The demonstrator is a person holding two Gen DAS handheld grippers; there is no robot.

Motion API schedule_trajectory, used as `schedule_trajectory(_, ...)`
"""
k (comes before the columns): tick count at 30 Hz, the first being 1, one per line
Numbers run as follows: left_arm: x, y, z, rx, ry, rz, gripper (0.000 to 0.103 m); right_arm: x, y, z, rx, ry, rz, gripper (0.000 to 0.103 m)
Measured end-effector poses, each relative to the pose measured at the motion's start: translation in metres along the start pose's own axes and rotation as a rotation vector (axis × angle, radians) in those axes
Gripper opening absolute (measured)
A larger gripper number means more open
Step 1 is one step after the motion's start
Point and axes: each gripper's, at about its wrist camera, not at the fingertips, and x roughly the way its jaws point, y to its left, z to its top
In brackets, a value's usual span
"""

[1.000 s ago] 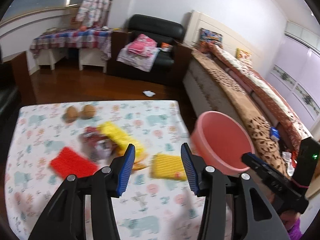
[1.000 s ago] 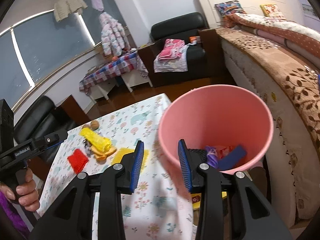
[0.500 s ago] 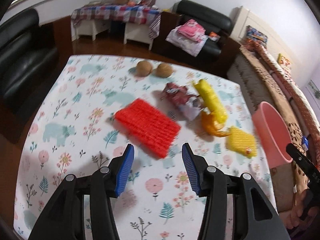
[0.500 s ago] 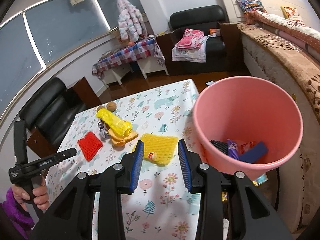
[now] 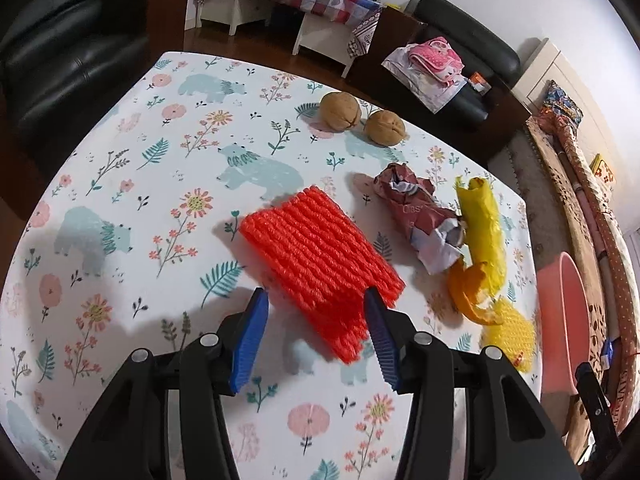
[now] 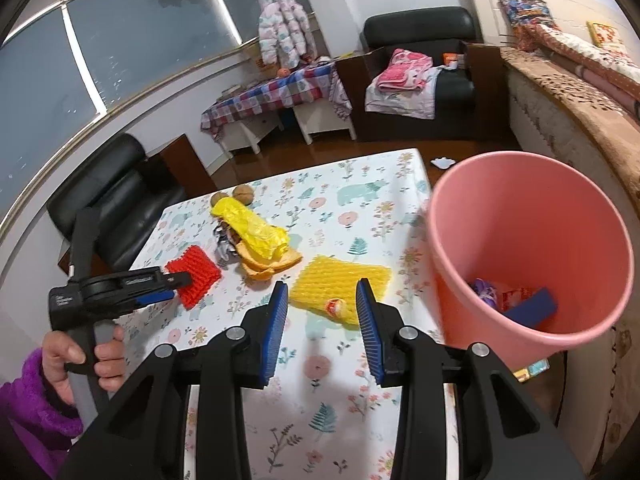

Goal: Collect trash
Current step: 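Grasp the red foam net with the left tool while the right tool grasps the yellow plastic bag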

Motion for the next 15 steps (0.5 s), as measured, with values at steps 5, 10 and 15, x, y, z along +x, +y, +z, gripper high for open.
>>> schedule_trajectory(5,0.005,-0.002,0.003,0.027,-0.014,0.008,0.019,0.017,0.016,0.016,-0.036,0.017,0.069,0.036)
schedule_trajectory(10,-0.003,0.001,0.003,0.056,-0.047,-0.002,0.01,0.041,0.041,0.03,-0.116,0.033,0.112,0.036)
schedule_trajectory(15,-0.013,0.011,0.003,0.061,-0.073,-0.02,0.01,0.07,0.063,0.04,-0.196,0.077,0.113,0.036)
